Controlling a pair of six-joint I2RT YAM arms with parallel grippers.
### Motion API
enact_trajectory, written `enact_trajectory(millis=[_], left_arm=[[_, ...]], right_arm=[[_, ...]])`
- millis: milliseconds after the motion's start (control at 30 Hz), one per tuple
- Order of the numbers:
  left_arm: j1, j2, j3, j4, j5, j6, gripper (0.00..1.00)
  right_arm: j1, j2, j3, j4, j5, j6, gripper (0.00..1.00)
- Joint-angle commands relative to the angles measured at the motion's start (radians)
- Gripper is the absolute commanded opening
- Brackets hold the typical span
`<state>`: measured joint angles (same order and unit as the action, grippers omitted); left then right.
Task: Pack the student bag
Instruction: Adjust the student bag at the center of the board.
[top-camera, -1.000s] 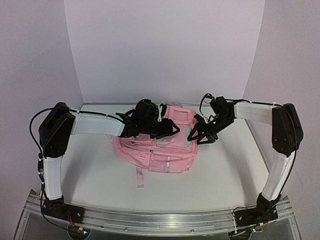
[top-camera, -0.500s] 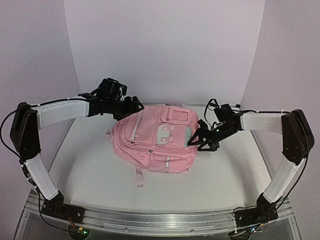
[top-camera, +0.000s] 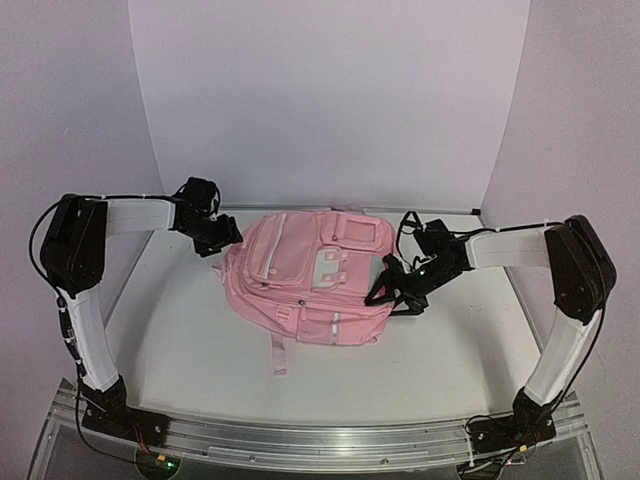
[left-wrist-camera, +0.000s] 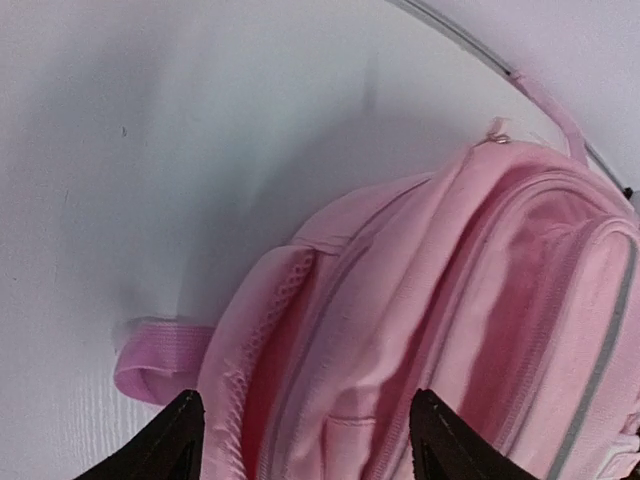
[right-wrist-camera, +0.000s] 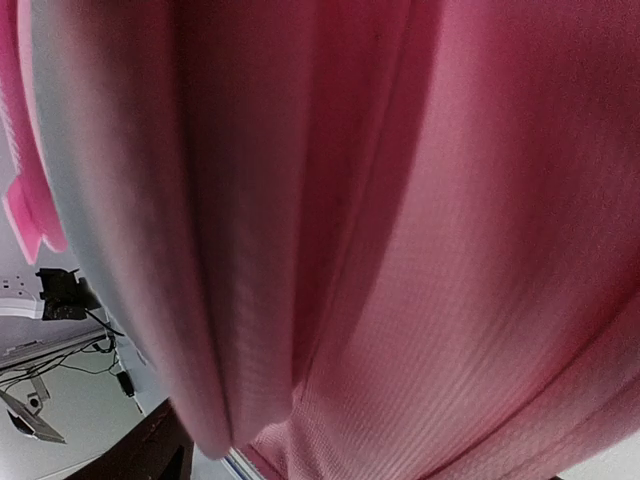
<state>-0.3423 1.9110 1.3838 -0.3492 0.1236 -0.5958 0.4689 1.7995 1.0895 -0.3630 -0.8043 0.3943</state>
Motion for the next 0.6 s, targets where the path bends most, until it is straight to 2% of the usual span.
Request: enact_trajectory(millis=[0, 133, 267, 400, 500, 567], left_arm=[[-0.003, 0.045, 0.039, 0.000, 0.073, 0.022, 0.61], [-0.022, 0.007, -0.073, 0.090, 0.137, -0.006, 0.38], [-0.115, -0.051, -0.142, 0.119, 0.137, -0.006, 0.15], [-0.278, -0.108, -0.178, 0.113, 0.086, -0.019, 0.05], [-0.384, -0.140, -0.217, 0.150, 0.058, -0.068, 0.02], [-0.447, -0.145, -0.236, 0.170, 0.050, -0.090, 0.04]], right_arm=[[-0.038, 0.072, 0.110, 0.023, 0.004, 0.027, 0.78], [-0.104, 0.138, 0.205, 0.021, -0.019, 0.053, 0.75], [-0.120, 0.194, 0.300, 0.018, 0.004, 0.032, 0.74], [-0.121, 0.295, 0.460, 0.016, 0.027, 0.026, 0.73], [-0.125, 0.403, 0.634, 0.009, 0.048, 0.053, 0.73], [-0.126, 0.474, 0.752, 0.005, 0.048, 0.080, 0.73]])
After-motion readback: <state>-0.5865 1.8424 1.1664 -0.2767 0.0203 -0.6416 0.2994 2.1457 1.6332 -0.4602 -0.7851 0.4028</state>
